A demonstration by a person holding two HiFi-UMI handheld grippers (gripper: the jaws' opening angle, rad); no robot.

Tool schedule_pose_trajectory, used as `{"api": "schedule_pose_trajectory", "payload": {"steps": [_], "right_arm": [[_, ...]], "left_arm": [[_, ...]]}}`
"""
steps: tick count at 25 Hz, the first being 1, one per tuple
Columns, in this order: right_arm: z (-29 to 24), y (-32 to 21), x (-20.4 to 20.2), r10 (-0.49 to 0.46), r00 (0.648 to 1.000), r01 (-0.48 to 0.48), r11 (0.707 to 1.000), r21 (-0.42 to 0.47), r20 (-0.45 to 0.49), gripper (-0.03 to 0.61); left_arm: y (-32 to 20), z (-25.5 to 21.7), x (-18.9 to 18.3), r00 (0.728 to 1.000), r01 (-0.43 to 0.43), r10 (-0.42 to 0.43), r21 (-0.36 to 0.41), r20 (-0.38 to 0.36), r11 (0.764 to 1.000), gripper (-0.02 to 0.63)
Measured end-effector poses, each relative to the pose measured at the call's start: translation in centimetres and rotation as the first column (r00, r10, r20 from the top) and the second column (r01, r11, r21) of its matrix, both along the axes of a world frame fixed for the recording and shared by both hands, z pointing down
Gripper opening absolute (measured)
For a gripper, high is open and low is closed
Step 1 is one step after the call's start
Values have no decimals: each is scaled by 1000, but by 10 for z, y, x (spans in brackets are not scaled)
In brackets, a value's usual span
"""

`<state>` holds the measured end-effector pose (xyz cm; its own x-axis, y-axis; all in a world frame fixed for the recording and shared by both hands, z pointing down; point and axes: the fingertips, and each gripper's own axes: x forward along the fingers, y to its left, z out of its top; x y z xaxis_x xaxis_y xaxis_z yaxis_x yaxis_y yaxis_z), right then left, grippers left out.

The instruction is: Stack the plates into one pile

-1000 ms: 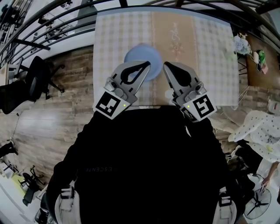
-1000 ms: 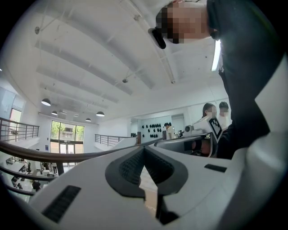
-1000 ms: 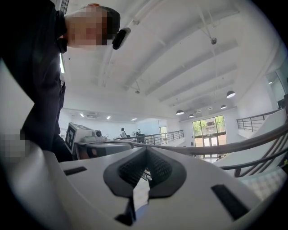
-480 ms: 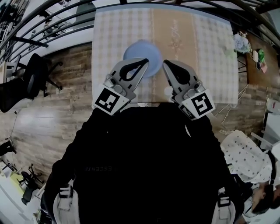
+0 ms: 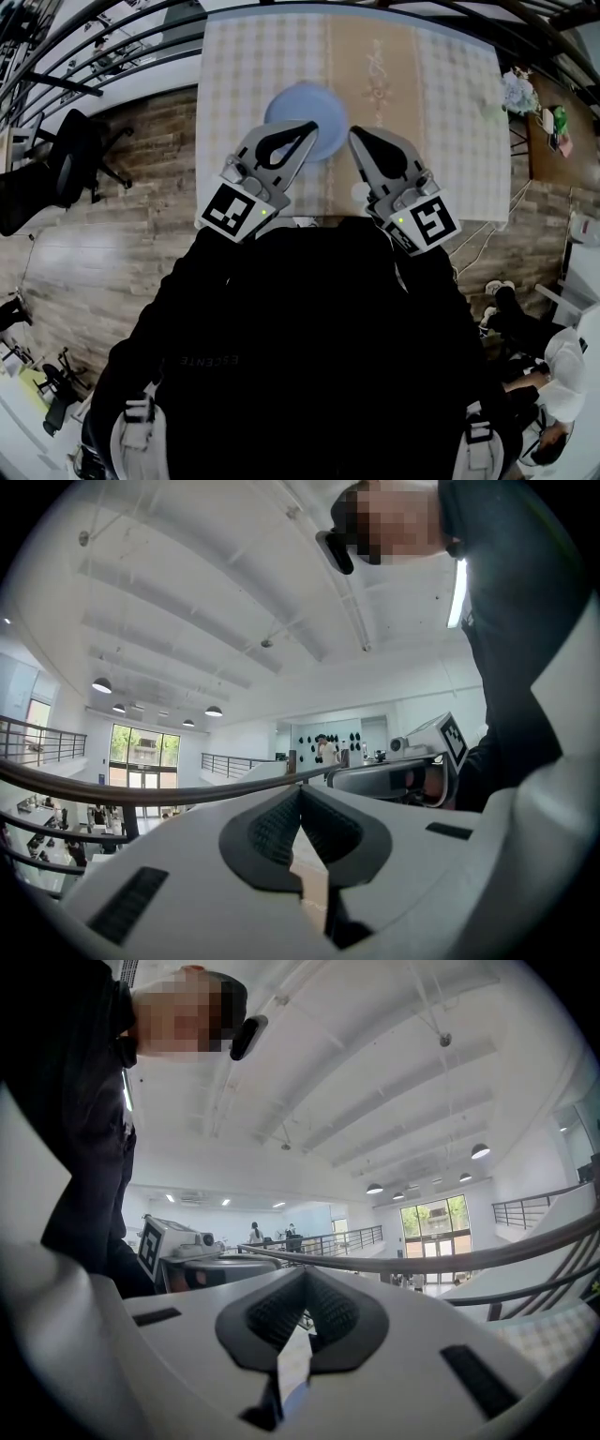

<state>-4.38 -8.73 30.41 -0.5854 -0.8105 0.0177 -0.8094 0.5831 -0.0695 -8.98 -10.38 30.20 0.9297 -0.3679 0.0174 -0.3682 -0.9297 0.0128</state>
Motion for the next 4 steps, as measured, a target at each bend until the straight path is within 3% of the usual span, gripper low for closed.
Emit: {"api": "schedule_pose_trajectory", "payload": {"steps": [4], "right_arm": [[1, 4, -4, -8, 1000, 8, 1000, -3, 3, -9]], "left_arm": [[3, 0, -2, 1000, -7, 7, -2, 0, 1000, 14]]}}
